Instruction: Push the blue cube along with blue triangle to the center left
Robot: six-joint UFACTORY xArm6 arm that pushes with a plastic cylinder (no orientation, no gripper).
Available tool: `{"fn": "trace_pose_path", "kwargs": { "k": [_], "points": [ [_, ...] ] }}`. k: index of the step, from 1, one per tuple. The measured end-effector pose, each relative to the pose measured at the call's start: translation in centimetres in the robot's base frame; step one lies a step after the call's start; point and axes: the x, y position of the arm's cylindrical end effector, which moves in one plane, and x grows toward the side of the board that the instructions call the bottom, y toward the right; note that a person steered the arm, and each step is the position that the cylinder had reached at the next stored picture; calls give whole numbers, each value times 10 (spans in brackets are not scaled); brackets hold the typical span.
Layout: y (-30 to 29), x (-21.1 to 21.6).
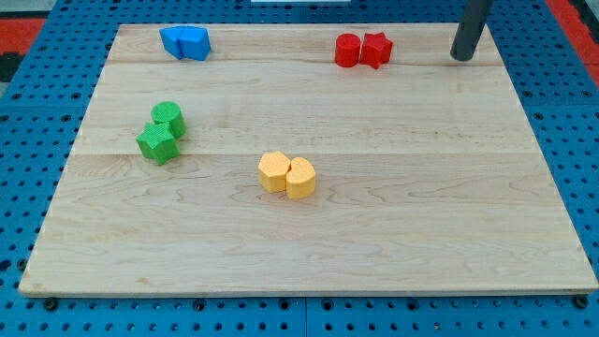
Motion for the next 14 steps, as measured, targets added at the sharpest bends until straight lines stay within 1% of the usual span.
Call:
{"fn": "trace_pose_path", "kwargs": {
  "k": [1, 2, 3, 4, 5, 6, 7, 8, 10, 11, 12, 13, 14],
  "points": [
    [-87, 1],
    [-153, -2],
    [-188, -3],
    [-144, 6],
    [-139, 6],
    [-147, 47],
    [-207, 86],
    [-247, 86],
    [-251, 86],
    [-270, 89],
    [-277, 100],
    [-312, 55],
    [-345, 25]
  ]
}}
